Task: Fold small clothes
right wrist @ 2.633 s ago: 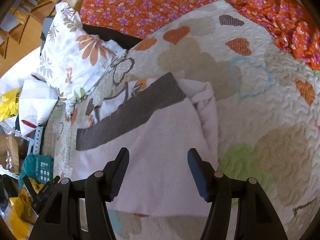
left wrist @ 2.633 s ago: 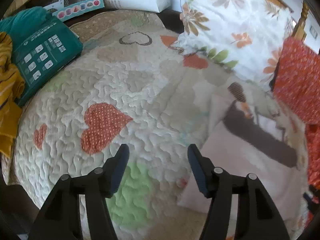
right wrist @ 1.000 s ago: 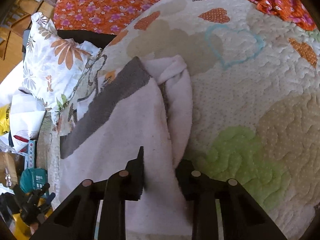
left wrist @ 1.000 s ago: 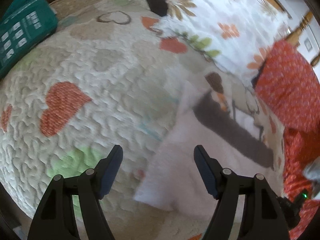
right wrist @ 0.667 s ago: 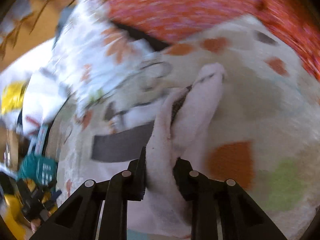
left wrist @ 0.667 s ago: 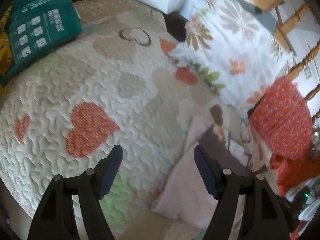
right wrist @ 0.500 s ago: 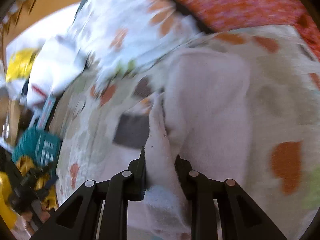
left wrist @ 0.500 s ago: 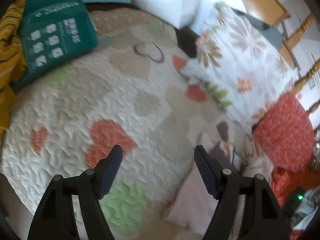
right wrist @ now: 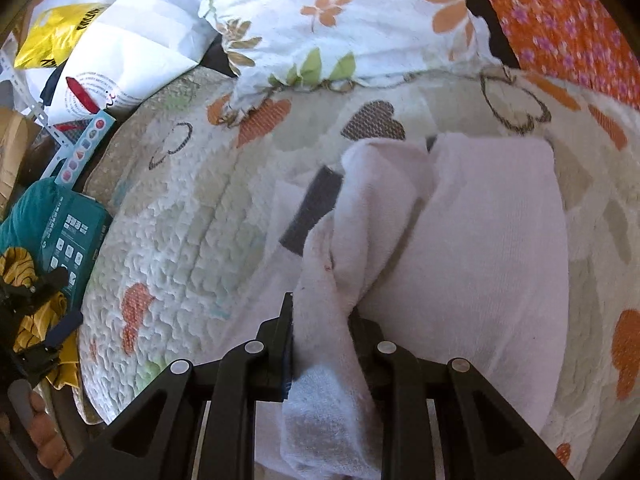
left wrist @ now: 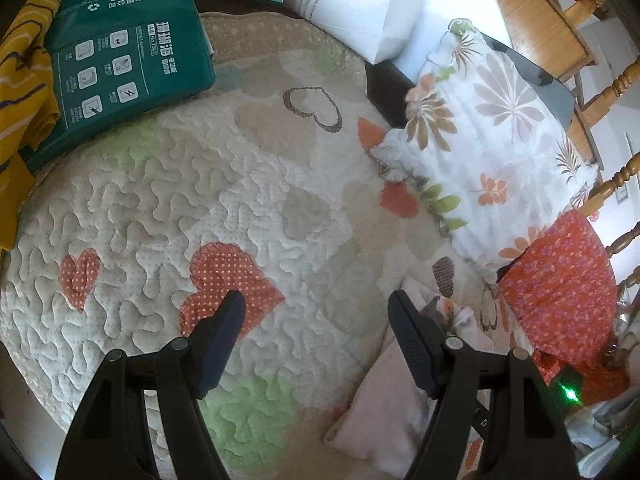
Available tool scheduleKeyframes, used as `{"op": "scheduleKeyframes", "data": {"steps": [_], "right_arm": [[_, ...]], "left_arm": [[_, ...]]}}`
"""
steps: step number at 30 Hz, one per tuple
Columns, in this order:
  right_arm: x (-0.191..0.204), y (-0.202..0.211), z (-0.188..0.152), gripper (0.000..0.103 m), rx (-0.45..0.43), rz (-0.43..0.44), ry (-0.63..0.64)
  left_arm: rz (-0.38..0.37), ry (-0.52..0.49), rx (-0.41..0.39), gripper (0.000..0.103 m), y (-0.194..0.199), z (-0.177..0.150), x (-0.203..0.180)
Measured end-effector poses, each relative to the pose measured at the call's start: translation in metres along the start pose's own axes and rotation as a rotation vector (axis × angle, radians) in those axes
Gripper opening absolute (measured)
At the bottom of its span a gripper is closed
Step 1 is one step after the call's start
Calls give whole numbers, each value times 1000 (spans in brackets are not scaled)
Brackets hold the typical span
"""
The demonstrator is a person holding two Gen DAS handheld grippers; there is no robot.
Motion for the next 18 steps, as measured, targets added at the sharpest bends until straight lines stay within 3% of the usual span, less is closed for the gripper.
{"op": "scheduleKeyframes", "data": {"steps": [4,9,11,18], "right_arm": [[20,-19,-12,38,82,7,85],[30,-10,-23,50,179,262,54],[26,3,-22,51,180,302,48],[-42,57,-14,56,71,181,31]], "left_arm": [[8,-9,13,73,-5,-3,-2],[20,-31,20,73,-9,-7,-6],[15,-50,28,73,-13,-11,-13],[-98,-163,128,73,-44,-38,-60]]}}
Point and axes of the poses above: each gripper's, at about its wrist camera, not at the fingertips, and y roughly against the way its jaws point, x to its left, z to its top, the point moved 6 cm from there along -y, roughly the way its jaws point, and after that the axes turned 12 degrees about -y, right-handed, at the moved point
